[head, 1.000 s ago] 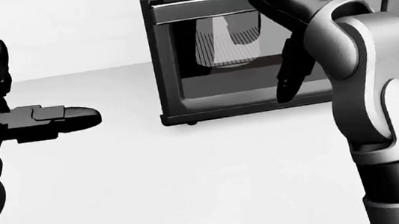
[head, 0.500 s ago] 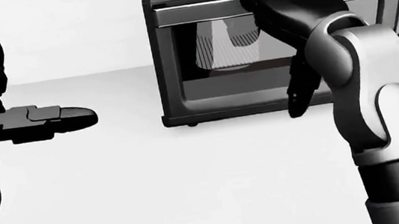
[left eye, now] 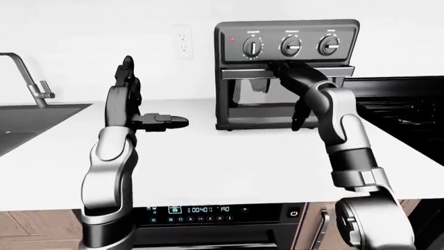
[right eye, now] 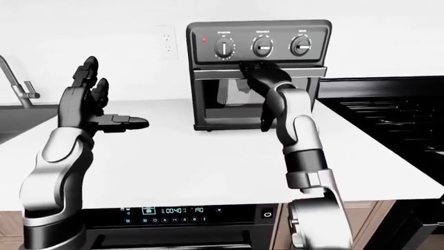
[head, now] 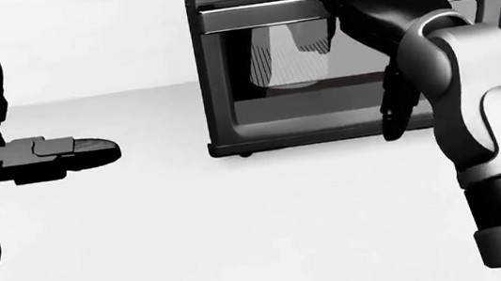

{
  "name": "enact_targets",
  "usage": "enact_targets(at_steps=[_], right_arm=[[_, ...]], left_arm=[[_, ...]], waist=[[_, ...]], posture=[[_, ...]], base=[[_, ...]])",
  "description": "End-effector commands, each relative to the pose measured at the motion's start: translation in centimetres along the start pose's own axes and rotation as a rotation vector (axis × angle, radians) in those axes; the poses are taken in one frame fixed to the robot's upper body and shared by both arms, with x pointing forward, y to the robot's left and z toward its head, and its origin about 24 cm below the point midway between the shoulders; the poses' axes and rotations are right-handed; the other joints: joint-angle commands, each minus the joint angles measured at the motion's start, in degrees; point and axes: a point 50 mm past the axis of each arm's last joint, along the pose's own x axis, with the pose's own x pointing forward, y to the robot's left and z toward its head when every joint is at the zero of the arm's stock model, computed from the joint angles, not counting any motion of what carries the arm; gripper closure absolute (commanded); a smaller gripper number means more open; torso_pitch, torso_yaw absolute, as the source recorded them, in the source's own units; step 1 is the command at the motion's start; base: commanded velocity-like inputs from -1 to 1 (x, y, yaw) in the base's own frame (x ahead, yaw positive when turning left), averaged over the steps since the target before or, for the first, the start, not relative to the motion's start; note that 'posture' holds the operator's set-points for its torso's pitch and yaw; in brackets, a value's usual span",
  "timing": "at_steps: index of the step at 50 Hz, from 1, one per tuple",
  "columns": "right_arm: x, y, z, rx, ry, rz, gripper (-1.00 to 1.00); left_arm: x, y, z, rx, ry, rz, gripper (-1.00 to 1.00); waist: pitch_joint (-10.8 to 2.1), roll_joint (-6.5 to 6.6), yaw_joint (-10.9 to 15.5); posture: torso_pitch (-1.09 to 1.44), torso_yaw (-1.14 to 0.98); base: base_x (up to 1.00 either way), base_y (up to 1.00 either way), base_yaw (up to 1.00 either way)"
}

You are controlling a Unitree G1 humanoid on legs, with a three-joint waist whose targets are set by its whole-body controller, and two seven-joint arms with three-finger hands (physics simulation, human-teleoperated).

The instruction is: Open the toaster oven door.

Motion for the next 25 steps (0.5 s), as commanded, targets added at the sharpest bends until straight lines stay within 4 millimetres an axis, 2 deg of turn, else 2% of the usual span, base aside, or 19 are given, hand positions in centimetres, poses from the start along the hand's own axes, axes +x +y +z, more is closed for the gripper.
enact_targets(at_steps=[1,12,21,23,24,25], right_arm=[[0.0,-1.6,-1.0,0.004,0.047,-0.058,-1.00],[0.5,-0.3,-1.9,-0.004,0.076,-0.004,-1.00],[0.3,-0.1,-1.9,-0.002,0.077,0.013,-1.00],[0.2,-0.3,-1.9,0.000,0.075,0.014,-0.96],[0.2,-0.2,-1.9,0.001,0.075,0.018,-0.82],[0.1,-0.2,-1.9,0.002,0.074,0.021,-0.82]], left_arm=[[0.0,0.2,1.9,0.002,-0.089,0.002,-1.00],[0.0,0.1,1.6,0.002,-0.084,0.006,-1.00],[0.3,0.0,1.7,0.001,-0.086,0.005,-1.00],[0.7,-0.3,1.7,0.001,-0.087,0.004,-1.00],[0.7,-0.4,1.7,0.002,-0.086,0.003,-1.00],[0.7,-0.4,1.7,0.003,-0.086,0.004,-1.00]], waist=[[-0.18,0.19,0.07],[0.19,-0.11,0.50],[0.25,-0.24,0.93],[0.25,-0.26,0.97],[0.21,-0.29,1.02],[0.16,-0.30,1.06]], posture=[[-0.46,0.00],[-0.46,0.00],[-0.46,0.00],[-0.46,0.00],[-0.46,0.00],[-0.46,0.00]], base=[[0.00,0.00,0.00],[0.00,0.00,0.00],[0.00,0.00,0.00],[0.00,0.00,0.00],[0.00,0.00,0.00],[0.00,0.00,0.00]])
